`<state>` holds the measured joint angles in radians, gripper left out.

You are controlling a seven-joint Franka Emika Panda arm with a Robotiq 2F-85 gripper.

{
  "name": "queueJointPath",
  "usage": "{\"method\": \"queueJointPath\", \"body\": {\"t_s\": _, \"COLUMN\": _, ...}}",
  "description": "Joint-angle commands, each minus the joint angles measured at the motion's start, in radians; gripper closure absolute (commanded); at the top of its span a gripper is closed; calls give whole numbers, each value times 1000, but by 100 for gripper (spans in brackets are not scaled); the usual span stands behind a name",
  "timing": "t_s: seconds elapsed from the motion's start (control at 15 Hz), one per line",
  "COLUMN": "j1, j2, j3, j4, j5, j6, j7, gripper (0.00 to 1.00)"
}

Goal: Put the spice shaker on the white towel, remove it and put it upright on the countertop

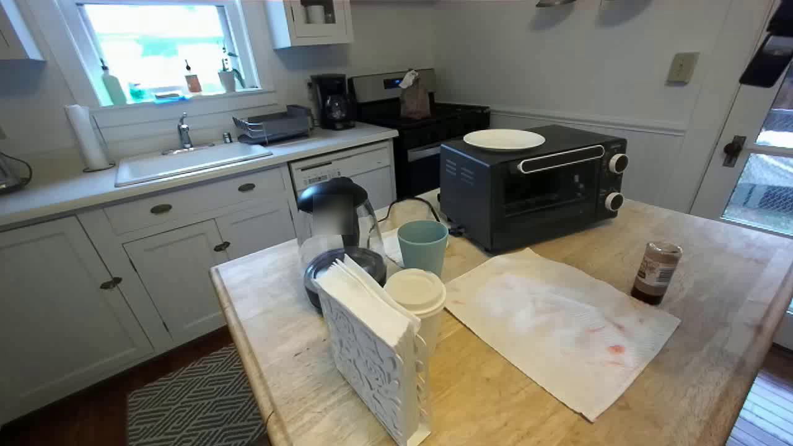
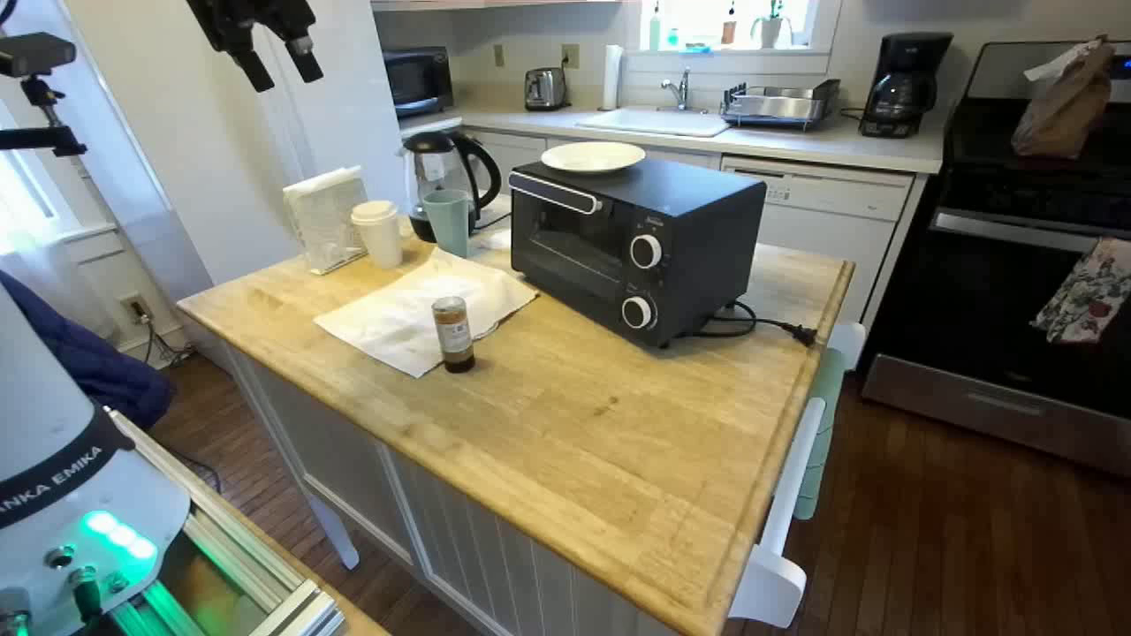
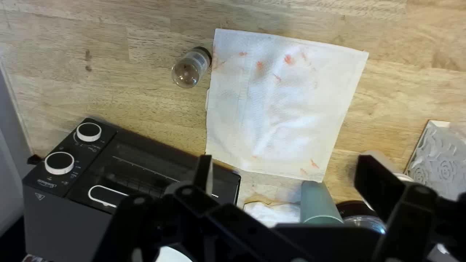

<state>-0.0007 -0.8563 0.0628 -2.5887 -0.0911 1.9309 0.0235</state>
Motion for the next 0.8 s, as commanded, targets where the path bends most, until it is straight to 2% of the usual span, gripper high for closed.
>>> {"method": "queueJointPath", "body": {"t_s": 0.0, "j1": 6, "j2": 1, "j3": -4, "j4": 2, "j5": -4, "j6": -2, "j7": 4, "gripper": 0}}
{"method": "queueJointPath", "body": {"t_s": 0.27, "j1": 6, "j2": 1, "j3": -4, "j4": 2, "j5": -4, "j6": -2, "j7": 4, "gripper": 0}}
{"method": "queueJointPath", "body": {"t_s": 0.4, "j1": -23, "j2": 108, "j3": -51, "j4": 35, "j5": 18, "j6": 3, "j7": 13, "gripper": 0}}
{"method": "queueJointPath", "body": {"t_s": 0.73, "j1": -18, "j2": 318, "j3": -179, "j4": 66, "j5": 101, "j6": 36, "j7": -62, "gripper": 0}}
